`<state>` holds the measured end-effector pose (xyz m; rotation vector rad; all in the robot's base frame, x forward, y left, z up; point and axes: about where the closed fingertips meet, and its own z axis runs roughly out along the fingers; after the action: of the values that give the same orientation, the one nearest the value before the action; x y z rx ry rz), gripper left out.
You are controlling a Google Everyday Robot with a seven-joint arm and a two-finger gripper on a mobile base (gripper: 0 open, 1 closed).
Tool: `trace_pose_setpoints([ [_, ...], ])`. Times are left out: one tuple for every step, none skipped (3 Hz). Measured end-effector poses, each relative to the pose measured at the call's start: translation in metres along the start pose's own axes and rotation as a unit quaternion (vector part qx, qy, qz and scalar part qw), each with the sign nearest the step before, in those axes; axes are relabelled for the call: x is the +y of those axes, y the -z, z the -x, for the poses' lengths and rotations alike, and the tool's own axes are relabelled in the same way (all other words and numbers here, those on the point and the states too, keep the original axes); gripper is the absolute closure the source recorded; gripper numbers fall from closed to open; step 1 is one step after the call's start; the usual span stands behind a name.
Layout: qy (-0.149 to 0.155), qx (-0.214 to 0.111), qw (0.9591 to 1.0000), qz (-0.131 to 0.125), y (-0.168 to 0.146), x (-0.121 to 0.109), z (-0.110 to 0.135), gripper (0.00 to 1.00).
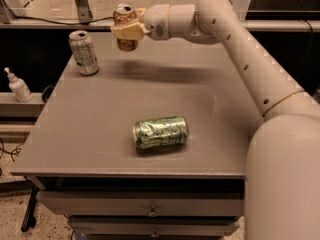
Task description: Move orange can near 7up can
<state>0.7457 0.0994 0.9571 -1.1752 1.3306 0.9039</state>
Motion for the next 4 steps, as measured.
trace_pose_setpoints([
  [0.009,0.001,0.9989,0.045,-0.030,0.017,-0.005,1.00],
  [0.012,0.001,0.9970,0.077,-0.052,0.029,-0.010,1.00],
  [0.007,0.008,0.9955,0.094,-0.066,0.036,-0.022,1.00],
  [-0.003,0.017,0.9947,0.101,-0.071,0.039,-0.036,1.00],
])
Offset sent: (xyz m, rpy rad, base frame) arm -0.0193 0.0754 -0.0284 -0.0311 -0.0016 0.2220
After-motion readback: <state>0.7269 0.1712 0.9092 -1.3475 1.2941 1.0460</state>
